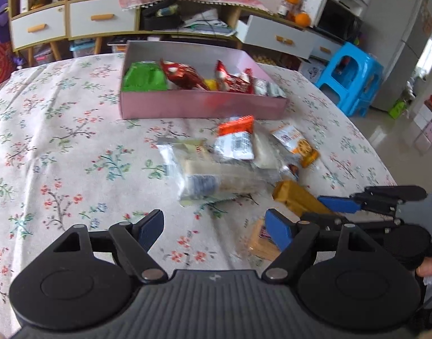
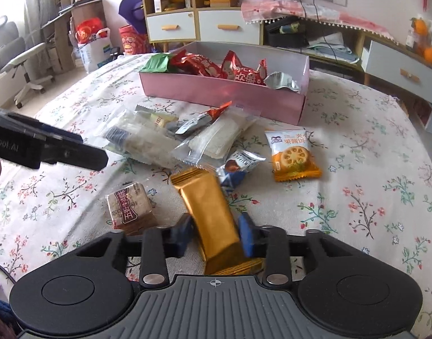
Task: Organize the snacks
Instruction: 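Grasp the gold-wrapped bar with right tool, then grasp the small red-and-white pack with left tool while right tool holds the gold bar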
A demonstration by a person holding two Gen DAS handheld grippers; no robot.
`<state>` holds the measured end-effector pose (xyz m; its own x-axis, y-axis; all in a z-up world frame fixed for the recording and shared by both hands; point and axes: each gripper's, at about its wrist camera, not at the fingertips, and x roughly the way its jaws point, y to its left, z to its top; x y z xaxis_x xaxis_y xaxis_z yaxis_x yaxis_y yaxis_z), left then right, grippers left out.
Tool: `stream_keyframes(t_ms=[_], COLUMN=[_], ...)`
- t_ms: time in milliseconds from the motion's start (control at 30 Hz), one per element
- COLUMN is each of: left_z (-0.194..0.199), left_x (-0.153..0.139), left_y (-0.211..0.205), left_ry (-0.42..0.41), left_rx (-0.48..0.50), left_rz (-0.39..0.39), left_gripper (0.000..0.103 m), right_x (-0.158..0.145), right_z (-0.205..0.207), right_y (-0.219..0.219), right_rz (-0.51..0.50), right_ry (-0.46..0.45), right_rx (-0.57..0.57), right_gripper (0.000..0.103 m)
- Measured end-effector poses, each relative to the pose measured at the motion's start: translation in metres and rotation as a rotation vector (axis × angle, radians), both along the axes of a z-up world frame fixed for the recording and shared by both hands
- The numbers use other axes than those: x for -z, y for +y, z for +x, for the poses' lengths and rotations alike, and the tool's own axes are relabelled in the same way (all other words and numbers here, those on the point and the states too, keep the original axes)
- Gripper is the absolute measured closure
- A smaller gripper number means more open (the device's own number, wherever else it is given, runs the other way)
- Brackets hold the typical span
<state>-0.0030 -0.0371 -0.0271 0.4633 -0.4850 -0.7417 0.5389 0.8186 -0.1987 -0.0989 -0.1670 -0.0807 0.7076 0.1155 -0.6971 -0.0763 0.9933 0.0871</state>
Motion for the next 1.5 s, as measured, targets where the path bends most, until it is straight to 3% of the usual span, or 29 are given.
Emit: stream_keyframes(t_ms=[333, 600, 733, 900, 1033, 1133, 1200, 1400, 1500], left_z=[-0.007, 0.009, 0.034, 0.066, 0.077, 0.083, 0.084, 0.081, 0.082], left_x=[-0.004, -0.022, -0.027, -0.013, 0.001, 0.01, 0.011, 0.004, -0.003], left_y=[-0.014, -0.031, -0.046, -0.075, -0.091, -0.095, -0.088, -0.069, -0.056], left_ry=[-0.018, -0.11, -0.111, -0.039, -0.033, -0.018, 0.005, -0.007, 0.008], left_rx=[0.051, 0.027, 0.044, 0.076, 0.075, 0.074, 0.084, 0.067, 0.043], left_rz=[0.005, 0.001, -0.022, 0.003, 0.057, 0.11, 0.056, 0.035, -0.021], left_gripper=[0.027, 0.024, 0.024, 0.027, 0.036, 0.06, 0.076, 0.094, 0.095], right_x=[-0.016, -0.018, -0.022, -0.028, -0.027, -0.024, -0.021, -0.027, -0.029], right_z=[-0.015, -0.018, -0.021, -0.026, -0.029, -0.03, -0.028, -0.026, -0.02], right_y=[-0.025, -0.034, -0.036, -0.042, -0.053, -0.059, -0.061, -0.067, -0.069], right_rz=[0.161, 0.243, 0.289, 0.294, 0.3, 0.317, 0.323, 0.374, 0.403], right_ry=[-0.03, -0.036, -0.043, -0.057, -0.063, -0.062, -0.06, -0.104, -0.123], right_rx=[0.078, 0.124, 0.123, 0.158, 0.205, 0.225, 0.236, 0.241, 0.245], right_gripper=[0.076, 0.076, 0.076, 0.076, 0.076, 0.076, 0.076, 0.076, 0.076])
